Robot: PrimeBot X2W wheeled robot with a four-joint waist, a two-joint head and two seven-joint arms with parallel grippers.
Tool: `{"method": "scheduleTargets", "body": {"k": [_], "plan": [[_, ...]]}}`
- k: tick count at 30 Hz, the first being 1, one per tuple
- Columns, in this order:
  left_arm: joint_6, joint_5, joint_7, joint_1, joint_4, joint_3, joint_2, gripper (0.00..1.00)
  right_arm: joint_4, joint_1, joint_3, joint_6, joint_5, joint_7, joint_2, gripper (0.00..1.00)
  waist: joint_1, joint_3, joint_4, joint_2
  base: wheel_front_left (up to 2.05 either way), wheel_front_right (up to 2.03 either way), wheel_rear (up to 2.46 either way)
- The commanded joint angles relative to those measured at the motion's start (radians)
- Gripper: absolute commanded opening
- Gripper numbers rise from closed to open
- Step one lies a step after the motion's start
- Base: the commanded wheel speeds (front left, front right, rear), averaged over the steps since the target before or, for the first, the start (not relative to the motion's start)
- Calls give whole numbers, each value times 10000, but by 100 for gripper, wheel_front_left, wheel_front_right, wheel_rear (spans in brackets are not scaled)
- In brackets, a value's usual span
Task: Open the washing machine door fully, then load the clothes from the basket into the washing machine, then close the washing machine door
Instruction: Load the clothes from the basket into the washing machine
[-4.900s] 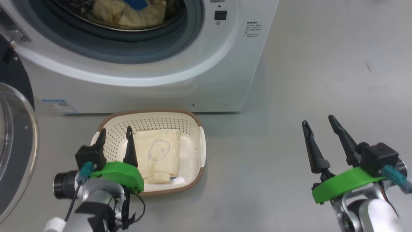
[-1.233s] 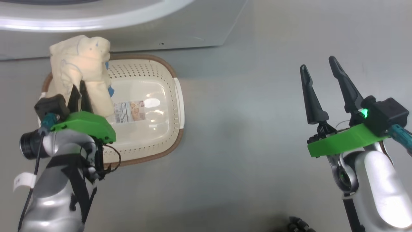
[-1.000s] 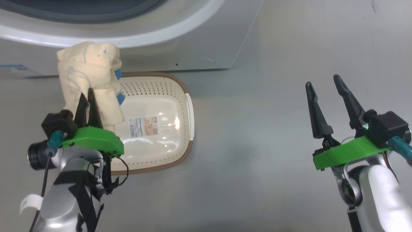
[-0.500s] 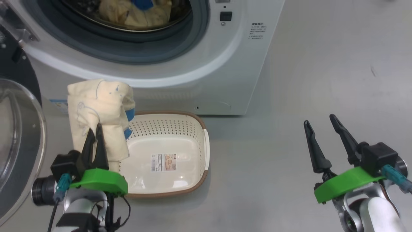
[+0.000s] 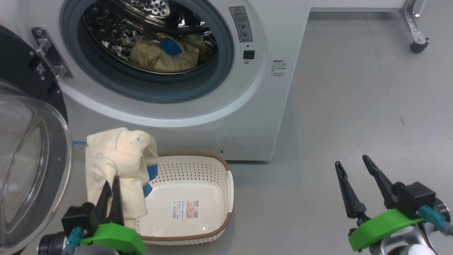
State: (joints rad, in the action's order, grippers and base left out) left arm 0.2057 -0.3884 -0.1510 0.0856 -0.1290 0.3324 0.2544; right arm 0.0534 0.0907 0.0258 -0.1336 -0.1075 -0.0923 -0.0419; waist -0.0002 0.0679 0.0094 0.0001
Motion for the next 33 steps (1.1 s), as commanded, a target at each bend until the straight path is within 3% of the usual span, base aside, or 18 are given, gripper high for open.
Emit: {"method": "scheduleTargets", "body": {"k": [1,14,33], "plan": [[94,51,16,294,480,-368,300,0,403,-161,138,29,-78,69,-85,100,2,-158,13,-1,0,0,0],[300,4,464,-311,1287,-273,540,0,627,206,45,29,-157,210,-84,100,2,-470,-7,-1,0,0,0],[299,-137,468,-154,1081,-140,482,0,706,222,78,29,-152,314,-84,100,2,-465,26,-1,0,0,0]]}}
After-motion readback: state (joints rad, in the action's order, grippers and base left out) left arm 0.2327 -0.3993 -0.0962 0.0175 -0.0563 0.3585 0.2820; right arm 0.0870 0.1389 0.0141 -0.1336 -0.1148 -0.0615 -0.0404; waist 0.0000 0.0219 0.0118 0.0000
